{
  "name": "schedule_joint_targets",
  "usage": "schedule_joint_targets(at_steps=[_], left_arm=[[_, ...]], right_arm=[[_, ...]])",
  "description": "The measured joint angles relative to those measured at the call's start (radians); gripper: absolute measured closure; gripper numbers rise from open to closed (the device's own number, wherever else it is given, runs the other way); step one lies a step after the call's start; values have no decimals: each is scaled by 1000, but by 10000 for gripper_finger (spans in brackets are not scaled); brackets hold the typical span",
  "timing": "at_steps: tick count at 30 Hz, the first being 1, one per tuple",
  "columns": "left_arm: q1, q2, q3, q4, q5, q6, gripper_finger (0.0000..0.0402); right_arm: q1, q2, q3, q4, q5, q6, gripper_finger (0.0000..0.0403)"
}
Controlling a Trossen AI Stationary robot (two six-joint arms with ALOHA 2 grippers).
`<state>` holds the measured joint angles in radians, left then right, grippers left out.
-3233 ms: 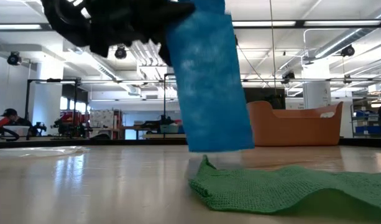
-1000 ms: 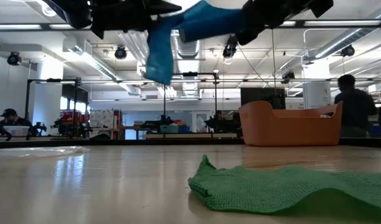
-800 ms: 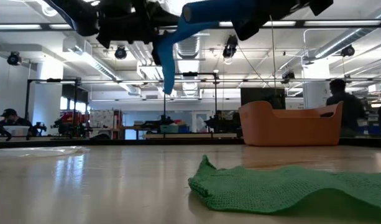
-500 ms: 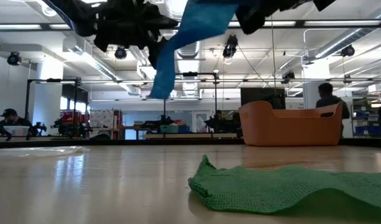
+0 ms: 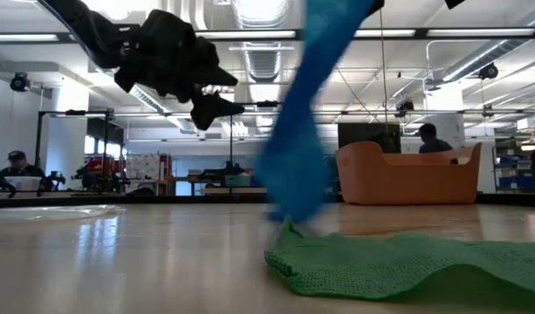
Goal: Roll bandage
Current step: Roll the blue bandage
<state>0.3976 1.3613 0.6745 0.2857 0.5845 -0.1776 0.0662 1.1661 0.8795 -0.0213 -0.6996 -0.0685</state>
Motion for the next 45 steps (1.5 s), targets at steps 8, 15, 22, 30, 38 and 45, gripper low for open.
schedule_joint_targets(at_steps=[8,15,22,30,38,45], left_arm=[[-9,-1,-46,85,-49,-69,134],[-81,-10,-54,423,27,-150,144],[-151,-11,-51,623,25,-141,155],[-203,18,-48,627,-108,-67,158],[-227,116,-20,738,-130,-67,130],[-238,248,84,738,-131,-67,114]], right_arm=[[-1,-81,0,42,71,6,401],[-25,-157,0,55,411,28,401],[-29,-156,0,79,509,75,400],[-42,-124,-1,141,528,28,400],[-58,-72,0,185,572,6,400],[-65,-47,0,198,571,12,400]])
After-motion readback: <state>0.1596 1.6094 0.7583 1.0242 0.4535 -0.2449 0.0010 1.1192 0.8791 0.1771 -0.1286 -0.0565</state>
